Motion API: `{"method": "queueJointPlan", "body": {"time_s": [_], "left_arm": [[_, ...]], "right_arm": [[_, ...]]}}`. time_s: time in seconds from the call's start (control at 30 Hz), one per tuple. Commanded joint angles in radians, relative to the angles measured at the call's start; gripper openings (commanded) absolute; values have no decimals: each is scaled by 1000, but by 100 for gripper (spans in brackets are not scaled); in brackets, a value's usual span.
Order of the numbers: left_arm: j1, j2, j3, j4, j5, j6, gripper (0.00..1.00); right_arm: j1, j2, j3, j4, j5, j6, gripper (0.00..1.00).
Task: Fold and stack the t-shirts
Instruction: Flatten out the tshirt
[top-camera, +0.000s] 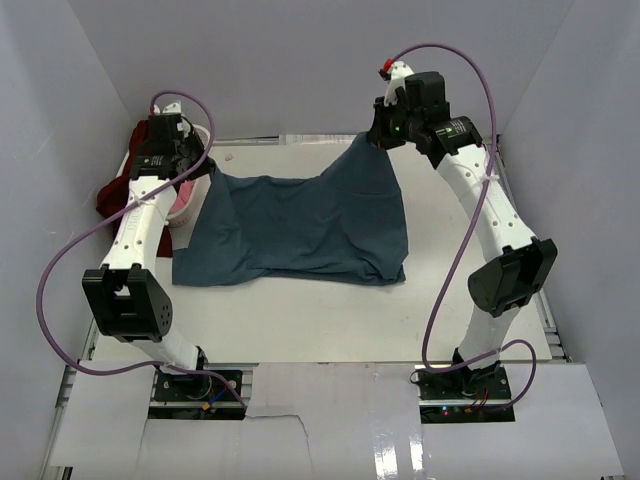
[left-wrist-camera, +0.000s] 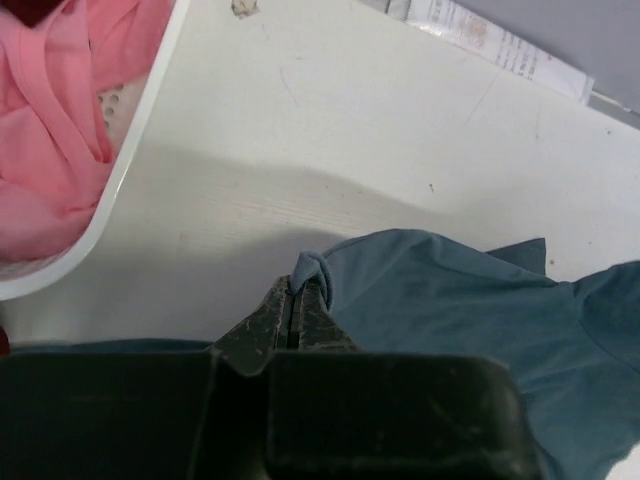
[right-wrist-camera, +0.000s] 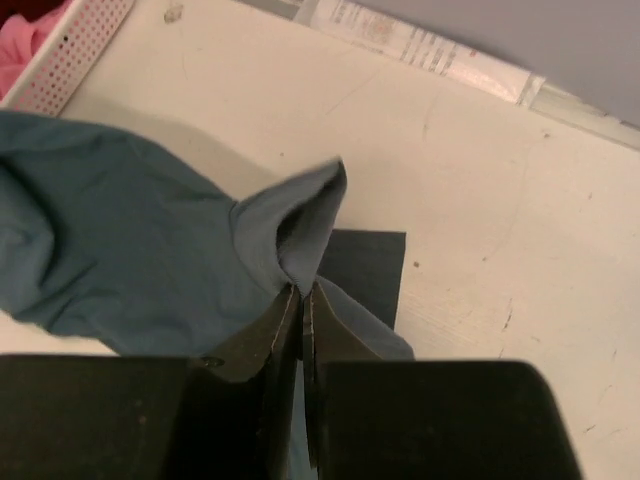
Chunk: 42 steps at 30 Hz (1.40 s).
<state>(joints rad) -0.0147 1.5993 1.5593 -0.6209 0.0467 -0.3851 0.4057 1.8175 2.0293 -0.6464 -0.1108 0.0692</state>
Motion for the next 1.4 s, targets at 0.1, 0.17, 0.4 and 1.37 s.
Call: {"method": "queueJointPlan", "body": {"time_s": [0.1,0.17,0.4,1.37], "left_arm": [[13,39,193,-36,-17,-17,0],[71,92,272,-57,-2,-17,0],[177,110,496,-99,174,-54,0],[177,-608,-252,303,220,-173,0]], "right_arm": [[-5,64,99,-85,-41,9,8],[-44,110,231,-128,-90,33,8],[-153,-68,211,26,-245,83,8],[-153,-897,-443,387,-89,43,8]]}}
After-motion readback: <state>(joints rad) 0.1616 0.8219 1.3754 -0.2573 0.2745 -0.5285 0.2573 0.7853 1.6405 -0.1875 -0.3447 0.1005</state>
